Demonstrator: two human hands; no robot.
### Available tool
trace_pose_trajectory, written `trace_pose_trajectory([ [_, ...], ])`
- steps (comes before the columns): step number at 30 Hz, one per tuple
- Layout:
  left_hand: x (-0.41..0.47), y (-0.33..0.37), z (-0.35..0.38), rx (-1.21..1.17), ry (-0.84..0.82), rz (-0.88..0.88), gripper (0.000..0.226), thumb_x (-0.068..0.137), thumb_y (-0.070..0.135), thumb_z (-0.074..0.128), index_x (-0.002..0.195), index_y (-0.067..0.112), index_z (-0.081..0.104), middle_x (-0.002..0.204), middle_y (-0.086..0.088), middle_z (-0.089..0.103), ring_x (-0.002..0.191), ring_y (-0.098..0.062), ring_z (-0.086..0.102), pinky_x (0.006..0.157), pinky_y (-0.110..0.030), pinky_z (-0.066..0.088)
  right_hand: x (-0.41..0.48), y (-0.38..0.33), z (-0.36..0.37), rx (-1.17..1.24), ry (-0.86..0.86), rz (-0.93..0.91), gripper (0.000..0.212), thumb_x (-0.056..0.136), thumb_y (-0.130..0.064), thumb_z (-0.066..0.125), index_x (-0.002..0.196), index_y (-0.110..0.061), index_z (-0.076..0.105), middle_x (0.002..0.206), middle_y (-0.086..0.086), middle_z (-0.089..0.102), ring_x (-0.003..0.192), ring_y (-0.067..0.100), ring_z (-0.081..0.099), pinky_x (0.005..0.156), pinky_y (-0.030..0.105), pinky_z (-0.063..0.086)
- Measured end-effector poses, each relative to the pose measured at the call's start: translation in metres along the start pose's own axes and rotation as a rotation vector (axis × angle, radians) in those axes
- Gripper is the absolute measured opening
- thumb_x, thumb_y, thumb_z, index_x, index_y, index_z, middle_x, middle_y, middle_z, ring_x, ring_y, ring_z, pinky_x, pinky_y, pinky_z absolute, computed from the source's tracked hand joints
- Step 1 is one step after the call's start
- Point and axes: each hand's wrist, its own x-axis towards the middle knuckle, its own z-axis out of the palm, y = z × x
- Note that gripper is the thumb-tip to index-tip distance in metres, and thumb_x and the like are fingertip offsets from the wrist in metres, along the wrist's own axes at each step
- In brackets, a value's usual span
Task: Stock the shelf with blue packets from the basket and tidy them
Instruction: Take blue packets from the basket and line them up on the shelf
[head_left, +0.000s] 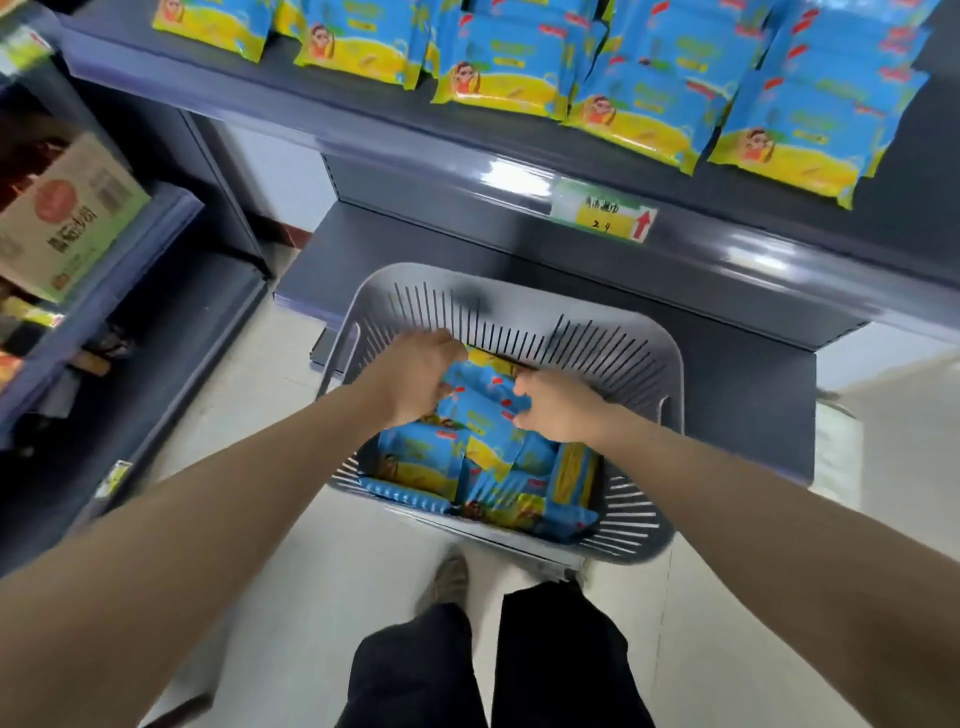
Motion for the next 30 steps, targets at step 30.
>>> trace_pose_trajectory([
  [30, 0.022, -0.007, -0.013, 0.070, -0.473, -0.120, 0.039, 0.073, 0.010, 0.067, 0.110, 0.012, 0.056, 0.109, -0.008, 0.060, 0.100, -0.027, 0.058, 0.074, -0.029, 0.042, -0.037, -0.007, -0.053, 0.197, 0.483, 0.043, 0.021, 0.084, -0.003, 0.049, 0.096, -0.013, 0.035, 0.084, 0.008, 0.056, 0.079, 0.034, 0.055, 0.062, 0.037, 0.042],
])
